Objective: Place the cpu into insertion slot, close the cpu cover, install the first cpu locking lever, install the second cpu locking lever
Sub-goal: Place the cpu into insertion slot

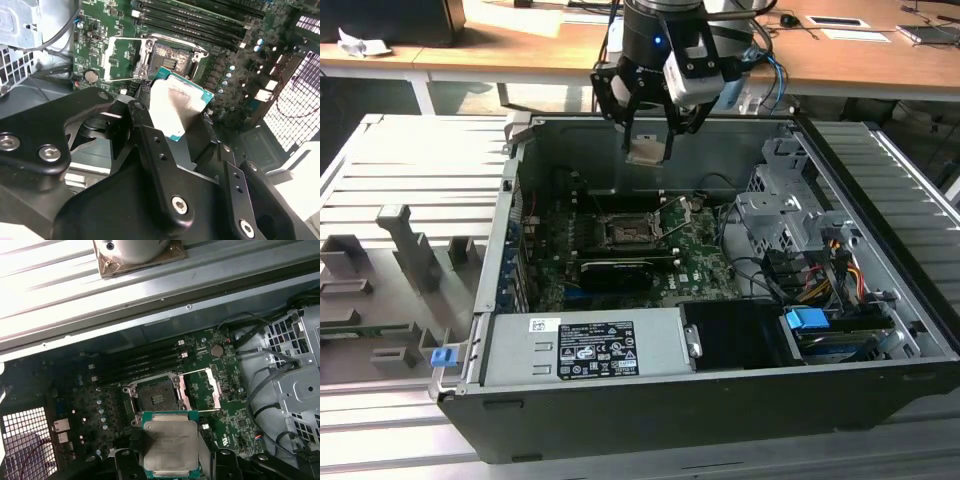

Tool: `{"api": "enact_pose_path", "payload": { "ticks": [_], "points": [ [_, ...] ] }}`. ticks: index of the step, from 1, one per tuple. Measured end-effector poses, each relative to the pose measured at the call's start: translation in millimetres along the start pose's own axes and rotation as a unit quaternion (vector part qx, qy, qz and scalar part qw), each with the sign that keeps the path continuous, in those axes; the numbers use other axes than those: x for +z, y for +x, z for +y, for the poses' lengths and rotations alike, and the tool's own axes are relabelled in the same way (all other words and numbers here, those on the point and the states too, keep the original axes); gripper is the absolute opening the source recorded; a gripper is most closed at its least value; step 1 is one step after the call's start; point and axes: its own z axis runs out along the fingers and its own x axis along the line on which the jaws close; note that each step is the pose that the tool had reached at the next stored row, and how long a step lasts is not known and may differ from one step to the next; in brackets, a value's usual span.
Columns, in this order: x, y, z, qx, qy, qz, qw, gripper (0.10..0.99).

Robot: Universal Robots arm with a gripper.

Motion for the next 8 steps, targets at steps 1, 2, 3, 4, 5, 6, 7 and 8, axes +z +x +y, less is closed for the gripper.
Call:
{"api": "enact_pose_path", "payload": {
  "ticks": [1,2,3,4,5,6,7,8],
  "points": [
    [0.1,0.0,0.0,0.010,-0.0002,-0.0009,0.9999,0.525],
    [0.4,0.0,0.0,0.017,-0.0005,-0.0016,0.9998,0.525],
    [1.5,0.0,-0.1,0.022,-0.0007,-0.0020,0.9997,0.525],
    [2.9,-0.1,-0.3,0.023,-0.0005,-0.0020,0.9997,0.525],
    [3.6,-0.1,-0.4,0.023,-0.0005,-0.0020,0.9997,0.525],
    [4.3,-0.1,-0.5,0.023,-0.0005,-0.0020,0.9997,0.525],
    [4.8,-0.1,-0.5,0.023,-0.0005,-0.0019,0.9997,0.525],
    [5.4,-0.1,-0.5,0.023,-0.0002,-0.0019,0.9997,0.525]
  ]
}}
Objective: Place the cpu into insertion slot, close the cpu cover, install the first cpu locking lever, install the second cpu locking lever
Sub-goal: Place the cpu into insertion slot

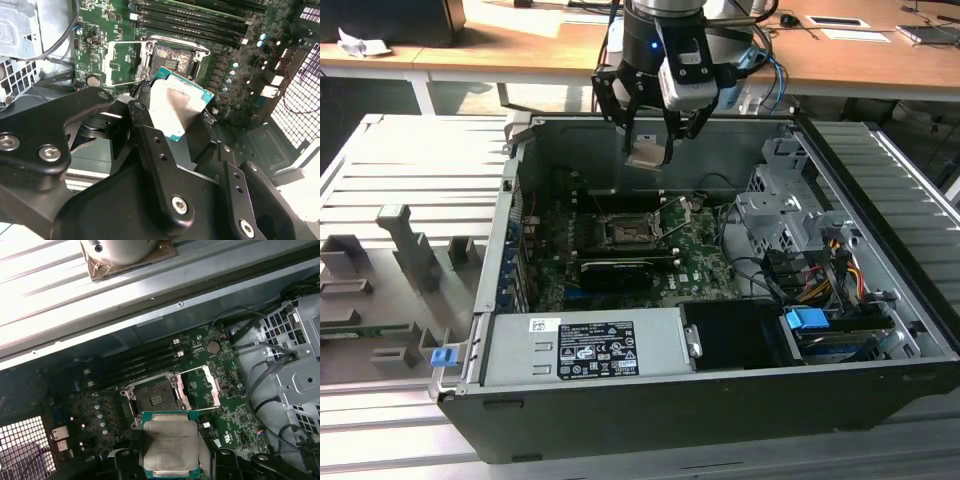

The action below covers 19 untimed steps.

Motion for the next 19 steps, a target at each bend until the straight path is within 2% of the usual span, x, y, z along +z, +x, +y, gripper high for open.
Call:
{"api": "enact_pose_path", "payload": {
  "ticks": [2,4,7,9,19],
  "points": [
    [0.7,0.0,-0.1,0.012,-0.0003,-0.0012,0.9999,0.525],
    [1.5,-0.1,-0.1,0.046,-0.0011,-0.0041,0.9989,0.525],
    [2.0,-0.1,-0.2,0.060,-0.0014,-0.0053,0.9982,0.525],
    [2.7,-0.1,-0.2,0.081,-0.0018,-0.0071,0.9967,0.525],
    [3.8,-0.1,-0.3,0.125,-0.0028,-0.0108,0.9921,0.525]
  ]
}}
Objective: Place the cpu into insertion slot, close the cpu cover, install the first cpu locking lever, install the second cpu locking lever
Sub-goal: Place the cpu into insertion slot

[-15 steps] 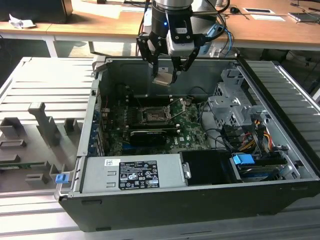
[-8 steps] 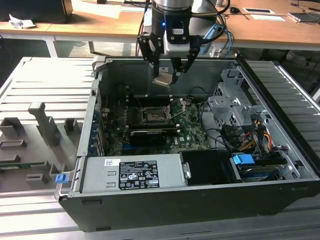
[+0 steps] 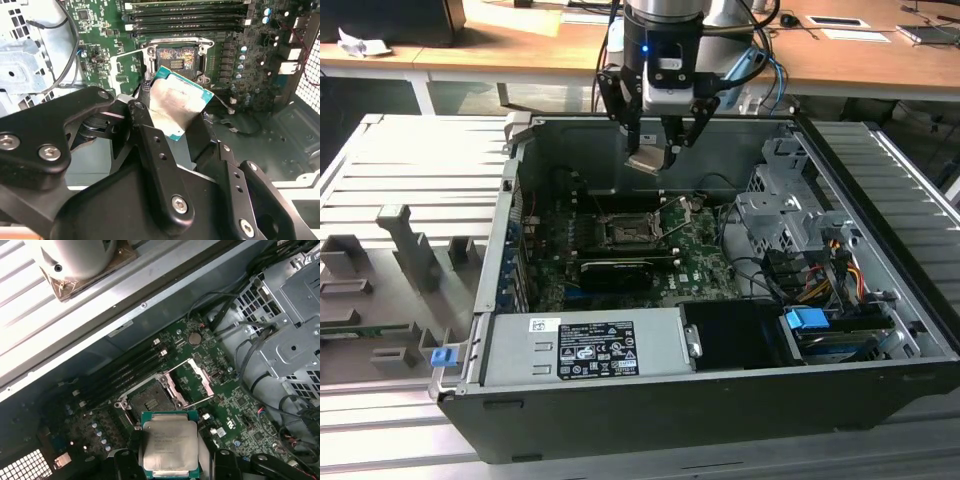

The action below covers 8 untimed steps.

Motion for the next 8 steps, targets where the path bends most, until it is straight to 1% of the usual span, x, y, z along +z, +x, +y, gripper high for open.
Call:
{"api": "enact_pose_path", "payload": {
  "ticks": [4,8],
  "points": [
    [0.3,0.0,0.0,0.018,-0.0004,-0.0015,0.9998,0.525],
    [0.8,0.0,-0.1,0.047,-0.0010,-0.0040,0.9989,0.525]
  ]
}}
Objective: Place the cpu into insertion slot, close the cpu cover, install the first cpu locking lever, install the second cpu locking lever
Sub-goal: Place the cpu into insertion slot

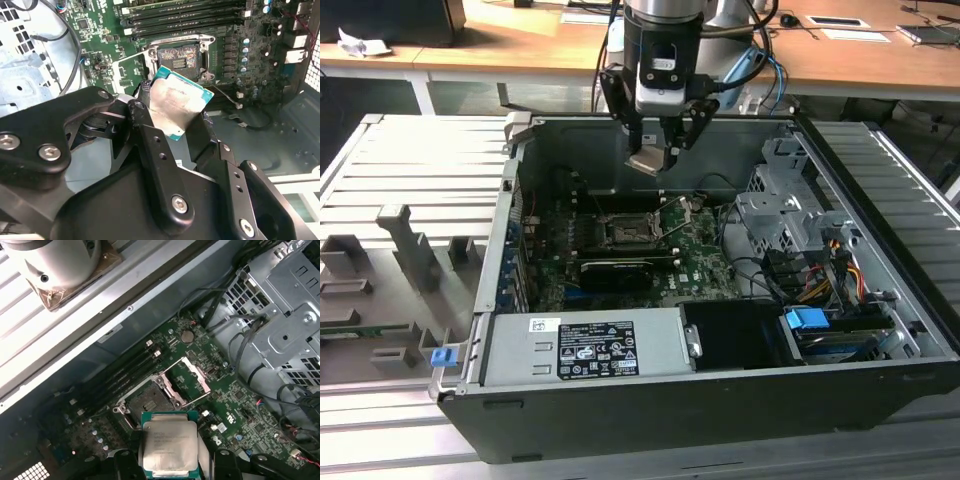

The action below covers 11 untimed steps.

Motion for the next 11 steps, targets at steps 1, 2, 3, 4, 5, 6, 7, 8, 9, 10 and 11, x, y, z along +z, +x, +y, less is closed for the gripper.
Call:
{"api": "enact_pose_path", "payload": {
  "ticks": [1,2,3,4,5,6,7,8,9,10,11],
  "points": [
    [0.2,0.0,0.0,0.007,-0.0002,-0.0006,1.0000,0.525],
    [0.3,0.0,0.0,0.012,-0.0003,-0.0010,0.9999,0.525],
    [0.3,0.0,0.0,0.015,-0.0003,-0.0013,0.9999,0.525],
    [0.5,0.0,0.0,0.027,-0.0006,-0.0024,0.9996,0.525],
    [0.9,0.0,-0.1,0.043,-0.0010,-0.0038,0.9990,0.525],
    [1.1,0.0,-0.1,0.053,-0.0011,-0.0047,0.9986,0.525],
    [1.4,0.0,-0.1,0.065,-0.0013,-0.0057,0.9979,0.525],
    [1.7,0.0,-0.1,0.081,-0.0016,-0.0070,0.9967,0.525],
    [1.9,0.0,-0.2,0.091,-0.0018,-0.0078,0.9958,0.525],
    [2.0,0.0,-0.2,0.099,-0.0019,-0.0084,0.9951,0.525],
    [2.6,-0.1,-0.2,0.123,-0.0022,-0.0102,0.9924,0.525]
  ]
}}
